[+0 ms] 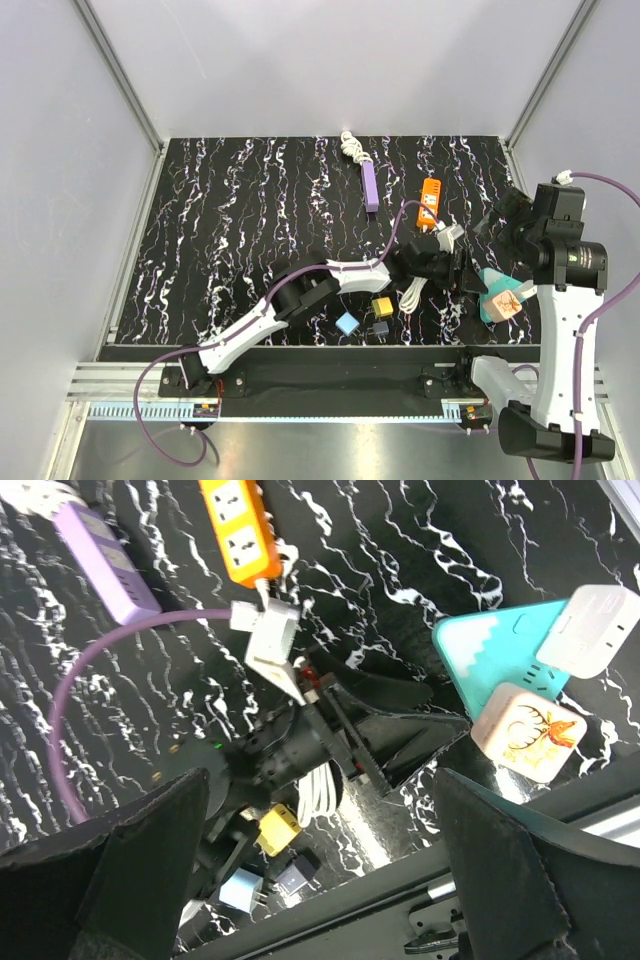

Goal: Pull the plug off the socket

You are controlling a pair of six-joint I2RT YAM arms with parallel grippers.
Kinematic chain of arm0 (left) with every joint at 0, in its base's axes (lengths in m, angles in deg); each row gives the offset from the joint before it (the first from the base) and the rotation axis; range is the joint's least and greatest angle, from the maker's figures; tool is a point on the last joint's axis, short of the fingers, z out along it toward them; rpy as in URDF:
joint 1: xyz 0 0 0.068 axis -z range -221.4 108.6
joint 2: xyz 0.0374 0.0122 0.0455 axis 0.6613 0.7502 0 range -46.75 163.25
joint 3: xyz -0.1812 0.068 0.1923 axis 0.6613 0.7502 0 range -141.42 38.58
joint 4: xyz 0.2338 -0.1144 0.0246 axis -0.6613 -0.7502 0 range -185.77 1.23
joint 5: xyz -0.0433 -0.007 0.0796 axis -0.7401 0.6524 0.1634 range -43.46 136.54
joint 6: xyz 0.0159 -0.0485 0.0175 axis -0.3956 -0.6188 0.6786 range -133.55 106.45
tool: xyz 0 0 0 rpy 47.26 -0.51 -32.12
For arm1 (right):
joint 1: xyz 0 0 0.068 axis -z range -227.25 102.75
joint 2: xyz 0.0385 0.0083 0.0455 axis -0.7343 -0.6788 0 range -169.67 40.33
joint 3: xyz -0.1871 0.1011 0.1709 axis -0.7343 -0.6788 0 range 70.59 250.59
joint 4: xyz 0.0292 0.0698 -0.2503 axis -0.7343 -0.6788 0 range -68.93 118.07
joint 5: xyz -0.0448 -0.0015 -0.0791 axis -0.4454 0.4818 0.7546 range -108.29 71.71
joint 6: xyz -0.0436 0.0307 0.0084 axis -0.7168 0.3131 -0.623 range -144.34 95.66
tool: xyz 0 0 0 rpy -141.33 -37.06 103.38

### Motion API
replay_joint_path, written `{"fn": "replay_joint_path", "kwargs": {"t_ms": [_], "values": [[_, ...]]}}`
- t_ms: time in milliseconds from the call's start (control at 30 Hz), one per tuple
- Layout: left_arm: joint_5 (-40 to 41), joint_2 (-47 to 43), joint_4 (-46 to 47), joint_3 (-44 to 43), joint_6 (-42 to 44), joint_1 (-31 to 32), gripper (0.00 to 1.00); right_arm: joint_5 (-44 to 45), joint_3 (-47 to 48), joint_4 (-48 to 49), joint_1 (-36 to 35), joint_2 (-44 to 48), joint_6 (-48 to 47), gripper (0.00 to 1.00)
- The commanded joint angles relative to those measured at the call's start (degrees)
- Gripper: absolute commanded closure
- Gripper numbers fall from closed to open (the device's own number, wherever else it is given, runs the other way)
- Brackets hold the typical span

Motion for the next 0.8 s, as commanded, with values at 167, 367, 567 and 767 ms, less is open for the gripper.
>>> {"fn": "replay_joint_path", "kwargs": {"t_ms": [167,367,567,767], "values": [[-0.3,3.3,-7.8,-7.7,-0.1,-0.1,0.19,-0.1,4.6,1.9,-3.3,1.0,-0.4,0.0],[-0.7,5.3,-7.7,-10.6,-1.6,0.1,0.26,-0.3,5.1,2.0,-4.1,0.9,0.2,0.0],[-3.1,7.8,-6.8,-13.9,-3.6,0.3,0.27,1.0,5.7,2.1,-4.9,1.1,0.1,0.0],[-1.3,4.3,-5.4,-10.2,-1.9,0.4,0.37,3.0,4.2,2.2,-5.1,1.5,1.3,0.0]]}}
